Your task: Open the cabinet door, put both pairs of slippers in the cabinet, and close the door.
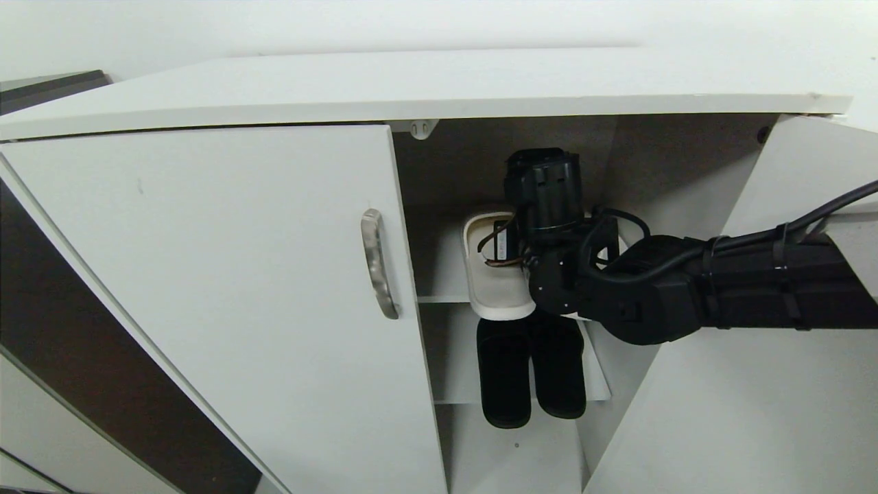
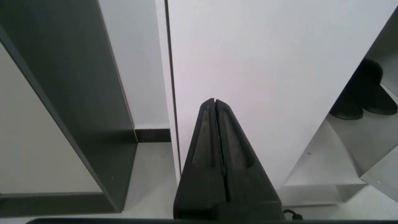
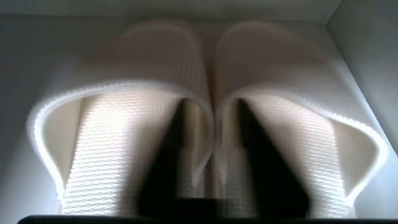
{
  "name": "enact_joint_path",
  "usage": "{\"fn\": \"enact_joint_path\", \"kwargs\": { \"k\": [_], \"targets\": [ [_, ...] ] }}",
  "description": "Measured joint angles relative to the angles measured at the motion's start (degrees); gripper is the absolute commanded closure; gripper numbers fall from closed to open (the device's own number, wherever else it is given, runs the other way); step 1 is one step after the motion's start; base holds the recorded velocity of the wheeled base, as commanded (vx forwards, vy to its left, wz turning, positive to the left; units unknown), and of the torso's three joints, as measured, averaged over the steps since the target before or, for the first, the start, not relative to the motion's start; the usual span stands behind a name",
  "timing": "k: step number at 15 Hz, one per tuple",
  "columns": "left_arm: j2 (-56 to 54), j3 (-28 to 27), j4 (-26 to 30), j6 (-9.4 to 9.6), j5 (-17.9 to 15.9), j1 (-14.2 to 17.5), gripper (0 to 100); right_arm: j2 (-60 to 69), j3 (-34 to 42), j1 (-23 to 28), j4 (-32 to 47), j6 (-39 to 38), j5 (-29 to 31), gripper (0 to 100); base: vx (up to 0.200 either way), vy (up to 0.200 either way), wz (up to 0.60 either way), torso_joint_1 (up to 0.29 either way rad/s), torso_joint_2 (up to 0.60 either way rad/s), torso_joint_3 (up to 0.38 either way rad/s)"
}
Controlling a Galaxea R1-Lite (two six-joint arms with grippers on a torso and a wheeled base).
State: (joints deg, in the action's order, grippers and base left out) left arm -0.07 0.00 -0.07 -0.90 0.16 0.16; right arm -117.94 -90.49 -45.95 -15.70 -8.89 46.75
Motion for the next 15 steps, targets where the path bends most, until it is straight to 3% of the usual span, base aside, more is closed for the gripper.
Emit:
{"fn": "enact_joint_path", "kwargs": {
  "k": [6,12,13,15],
  "targets": [
    [0.0,0.0,0.0,0.00,0.0,0.0,100,1.7,3.2,-1.5,0.0,0.0,0.4,0,0.000,0.000,0.00,0.000,0.00,0.000],
    [0.0,0.0,0.0,0.00,0.0,0.0,100,9.2,13.7,-6.8,-0.3,-0.5,0.6,0,0.000,0.000,0.00,0.000,0.00,0.000],
    [0.0,0.0,0.0,0.00,0.0,0.0,100,11.0,16.4,-7.9,-0.6,-0.7,0.6,100,0.000,0.000,0.00,0.000,0.00,0.000],
    [0.0,0.0,0.0,-0.02,0.0,0.0,100,14.1,22.4,-10.2,-4.4,-0.7,0.6,100,0.000,0.000,0.00,0.000,0.00,0.000]
  ]
}}
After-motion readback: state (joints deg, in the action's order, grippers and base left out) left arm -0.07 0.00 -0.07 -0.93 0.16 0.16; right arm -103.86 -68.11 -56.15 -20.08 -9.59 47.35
